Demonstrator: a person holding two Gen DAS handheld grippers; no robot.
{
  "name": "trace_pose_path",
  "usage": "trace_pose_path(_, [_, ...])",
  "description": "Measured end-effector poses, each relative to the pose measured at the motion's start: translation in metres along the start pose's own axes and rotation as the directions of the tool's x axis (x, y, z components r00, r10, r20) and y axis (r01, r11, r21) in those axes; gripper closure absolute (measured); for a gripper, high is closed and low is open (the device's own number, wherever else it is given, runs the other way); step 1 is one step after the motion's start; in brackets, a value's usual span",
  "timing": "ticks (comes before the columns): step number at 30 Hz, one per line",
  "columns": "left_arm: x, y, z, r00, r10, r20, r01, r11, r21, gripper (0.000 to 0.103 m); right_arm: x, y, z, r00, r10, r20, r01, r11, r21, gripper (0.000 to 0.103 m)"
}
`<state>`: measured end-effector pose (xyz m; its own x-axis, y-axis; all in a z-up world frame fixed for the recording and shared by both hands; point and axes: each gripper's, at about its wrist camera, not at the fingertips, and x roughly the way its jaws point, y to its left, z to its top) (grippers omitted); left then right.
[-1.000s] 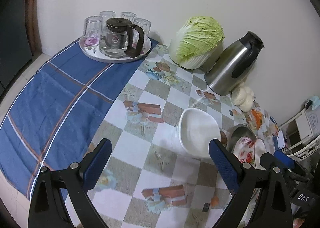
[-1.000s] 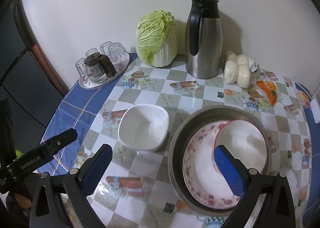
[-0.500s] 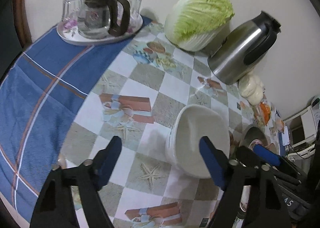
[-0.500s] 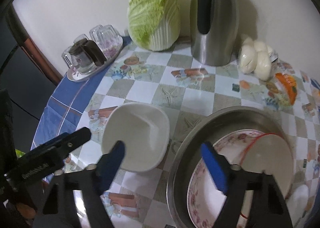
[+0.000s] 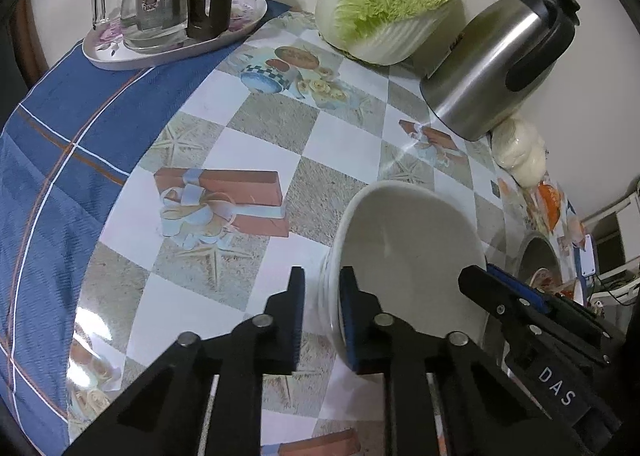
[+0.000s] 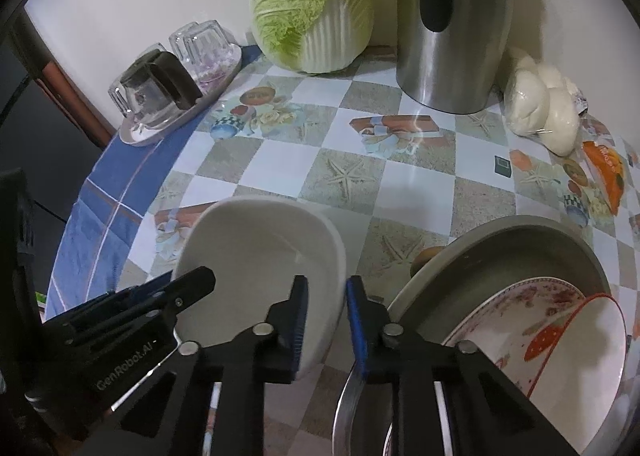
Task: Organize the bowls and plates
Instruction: 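Close both tools on the rim of the white square bowl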
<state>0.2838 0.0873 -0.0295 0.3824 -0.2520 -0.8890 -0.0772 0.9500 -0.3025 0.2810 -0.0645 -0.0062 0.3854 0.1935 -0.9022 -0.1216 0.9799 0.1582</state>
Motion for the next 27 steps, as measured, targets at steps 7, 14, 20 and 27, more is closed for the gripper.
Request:
trace_pose_path(7, [0.0,-0.001,-0.001,1.0,-0.001,0.016,0.001,1.0,0.002,0.094,0.01,0.004,0.002,1.0,-0.017,-0.019,0.017,1.0,-0.014,0.086])
trace_pose_path(14, [-0.018,0.011,-0.014,0.999,0.012,0.038,-0.011,0.999,-0.035,0.094,0.002,0.012,-0.005,0.999,0.02,-0.026,-0.021,1.0,-0.015,0.088])
trace_pose_path(20, [-0.051,0.017,-0.028,0.996,0.038,0.086,-0.033,0.998,-0.059,0.094,-0.024,0.031,-0.012,0.999,0.045,0.006,-0.044,0.997,-0.056,0.088])
trace_pose_path(27, [-0.089,0.011,-0.044,0.991,0.039,0.13,-0.032,0.998,-0.059,0.094,-0.066,0.044,-0.024,0.996,0.069,0.047,-0.065,0.995,-0.077,0.088])
